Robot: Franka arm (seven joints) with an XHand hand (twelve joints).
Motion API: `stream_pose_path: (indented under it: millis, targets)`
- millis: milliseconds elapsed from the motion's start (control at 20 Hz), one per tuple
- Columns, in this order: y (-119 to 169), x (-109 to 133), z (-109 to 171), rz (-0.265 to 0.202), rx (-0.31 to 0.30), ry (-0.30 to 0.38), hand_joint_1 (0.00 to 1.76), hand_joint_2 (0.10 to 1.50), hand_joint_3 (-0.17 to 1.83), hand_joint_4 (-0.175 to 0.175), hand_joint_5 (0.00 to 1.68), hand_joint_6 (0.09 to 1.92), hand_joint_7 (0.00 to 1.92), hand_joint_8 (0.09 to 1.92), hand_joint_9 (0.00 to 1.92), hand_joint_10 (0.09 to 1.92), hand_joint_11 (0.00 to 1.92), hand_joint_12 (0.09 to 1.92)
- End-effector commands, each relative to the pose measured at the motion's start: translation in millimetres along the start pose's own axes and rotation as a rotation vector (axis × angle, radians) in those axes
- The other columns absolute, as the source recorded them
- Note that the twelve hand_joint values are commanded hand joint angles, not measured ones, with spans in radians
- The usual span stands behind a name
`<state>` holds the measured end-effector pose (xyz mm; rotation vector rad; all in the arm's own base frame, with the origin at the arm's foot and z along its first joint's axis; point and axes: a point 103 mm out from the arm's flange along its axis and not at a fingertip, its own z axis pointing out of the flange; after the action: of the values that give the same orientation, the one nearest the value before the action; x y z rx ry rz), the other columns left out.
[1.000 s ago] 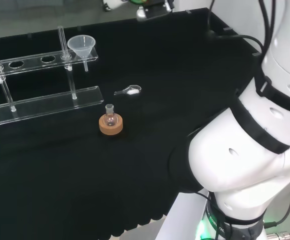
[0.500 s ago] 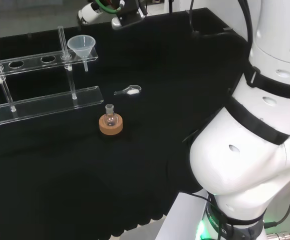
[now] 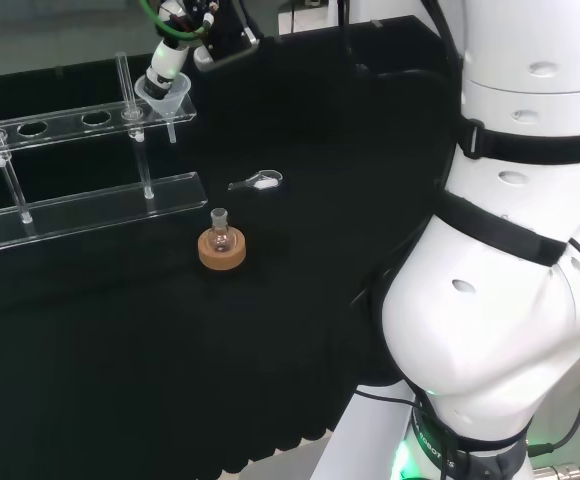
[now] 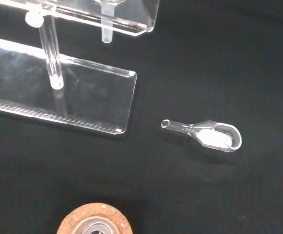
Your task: Pick up the funnel from the transparent funnel stand.
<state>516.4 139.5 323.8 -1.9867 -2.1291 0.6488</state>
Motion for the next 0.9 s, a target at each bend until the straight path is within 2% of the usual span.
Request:
stream_pose_path:
  millis: [50,300,400,700,900]
  targets:
    - [13,20,5,-0.02,0.053,-0.034,0.6,0.76,0.19,-0.002,0.03,0.09,0.0,0.09,0.0,0.78,0.29,1.5]
    - [29,36,10,-0.042,0.078,-0.098,0.63,0.74,0.19,0.049,0.06,0.09,0.0,0.09,0.0,0.76,0.3,1.51]
    - [32,40,11,-0.04,0.078,-0.117,0.63,0.73,0.19,0.058,0.07,0.09,0.0,0.09,0.0,0.76,0.3,1.51]
    - [44,38,14,-0.019,0.071,-0.157,0.65,0.74,0.19,0.06,0.1,0.09,0.02,0.09,0.0,0.8,0.3,1.52]
    - [54,30,14,-0.022,0.068,-0.152,0.67,0.74,0.2,0.057,0.12,0.09,0.03,0.09,0.0,0.83,0.31,1.51]
